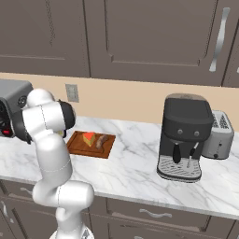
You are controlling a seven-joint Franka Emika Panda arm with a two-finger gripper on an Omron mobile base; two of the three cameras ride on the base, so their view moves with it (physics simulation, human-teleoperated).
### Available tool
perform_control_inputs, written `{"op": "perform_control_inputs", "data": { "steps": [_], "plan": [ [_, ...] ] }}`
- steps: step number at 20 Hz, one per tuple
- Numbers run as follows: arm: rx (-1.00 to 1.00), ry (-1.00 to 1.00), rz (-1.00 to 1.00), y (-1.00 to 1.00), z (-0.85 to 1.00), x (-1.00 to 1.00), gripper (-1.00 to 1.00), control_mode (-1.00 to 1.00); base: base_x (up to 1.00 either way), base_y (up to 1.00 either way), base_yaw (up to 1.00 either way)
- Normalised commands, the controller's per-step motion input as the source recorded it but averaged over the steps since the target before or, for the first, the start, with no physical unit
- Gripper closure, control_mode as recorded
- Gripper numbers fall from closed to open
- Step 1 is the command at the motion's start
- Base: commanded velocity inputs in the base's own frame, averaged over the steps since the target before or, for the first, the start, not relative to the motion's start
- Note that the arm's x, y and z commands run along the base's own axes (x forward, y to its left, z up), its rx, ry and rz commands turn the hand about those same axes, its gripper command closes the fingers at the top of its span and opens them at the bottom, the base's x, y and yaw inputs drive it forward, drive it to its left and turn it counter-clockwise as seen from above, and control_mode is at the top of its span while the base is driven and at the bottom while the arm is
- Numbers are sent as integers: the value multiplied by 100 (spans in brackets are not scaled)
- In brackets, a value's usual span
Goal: Retrieve the reheated potato from the microwave, then place the potato, cheese, and condiment on the cutting board.
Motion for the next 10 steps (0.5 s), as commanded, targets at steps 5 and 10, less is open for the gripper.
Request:
{"op": "perform_control_inputs", "data": {
  "steps": [5,10],
  "plan": [
    [0,5,4,-2,-5,3,100,-100,0,0,0],
    [0,2,10,-11,-1,-9,100,-100,0,0,0]
  ]
}}
